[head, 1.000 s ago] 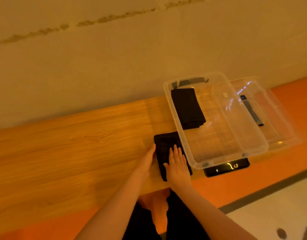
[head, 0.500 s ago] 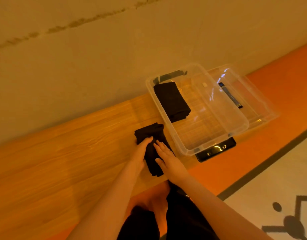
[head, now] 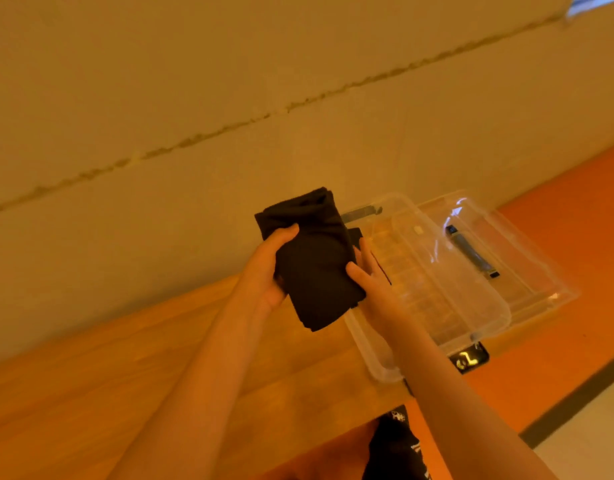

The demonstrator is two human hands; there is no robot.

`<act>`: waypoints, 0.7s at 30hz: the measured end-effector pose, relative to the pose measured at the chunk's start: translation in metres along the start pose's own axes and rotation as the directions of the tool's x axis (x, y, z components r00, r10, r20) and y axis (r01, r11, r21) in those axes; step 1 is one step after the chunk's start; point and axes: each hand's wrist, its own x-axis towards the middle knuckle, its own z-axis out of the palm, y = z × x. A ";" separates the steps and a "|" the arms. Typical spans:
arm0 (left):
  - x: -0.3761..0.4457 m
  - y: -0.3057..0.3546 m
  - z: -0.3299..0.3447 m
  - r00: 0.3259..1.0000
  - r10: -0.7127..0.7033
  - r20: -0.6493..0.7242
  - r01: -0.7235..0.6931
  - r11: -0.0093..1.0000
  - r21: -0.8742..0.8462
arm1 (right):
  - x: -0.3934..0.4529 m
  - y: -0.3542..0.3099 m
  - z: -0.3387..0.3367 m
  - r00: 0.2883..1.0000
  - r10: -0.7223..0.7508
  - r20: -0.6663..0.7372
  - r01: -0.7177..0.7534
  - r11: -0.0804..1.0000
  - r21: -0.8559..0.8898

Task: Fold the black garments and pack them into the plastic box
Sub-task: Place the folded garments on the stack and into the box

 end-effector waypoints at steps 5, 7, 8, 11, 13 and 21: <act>0.049 -0.013 0.057 0.989 -0.144 -0.040 0.141 0.988 -0.066 | 0.023 -0.018 -0.070 0.976 0.112 0.185 -0.132 0.986 0.101; 0.071 -0.024 0.079 0.976 -0.213 -0.039 0.210 0.975 -0.067 | 0.032 -0.028 -0.098 0.971 0.155 0.181 -0.176 0.978 0.107; 0.083 -0.030 0.089 0.970 -0.239 -0.038 0.237 0.970 -0.058 | 0.037 -0.033 -0.112 0.970 0.172 0.175 -0.193 0.975 0.114; 0.122 -0.052 0.110 0.954 -0.292 -0.065 0.290 0.956 -0.039 | 0.052 -0.043 -0.149 0.962 0.239 0.134 -0.260 0.951 0.165; 0.147 -0.069 0.116 0.942 -0.322 -0.093 0.321 0.947 -0.016 | 0.059 -0.044 -0.168 0.944 0.327 0.038 -0.328 0.929 0.169; 0.217 -0.139 0.122 0.909 -0.290 -0.300 0.328 0.941 0.084 | 0.085 -0.005 -0.182 0.854 0.306 -0.421 -0.350 0.936 -0.030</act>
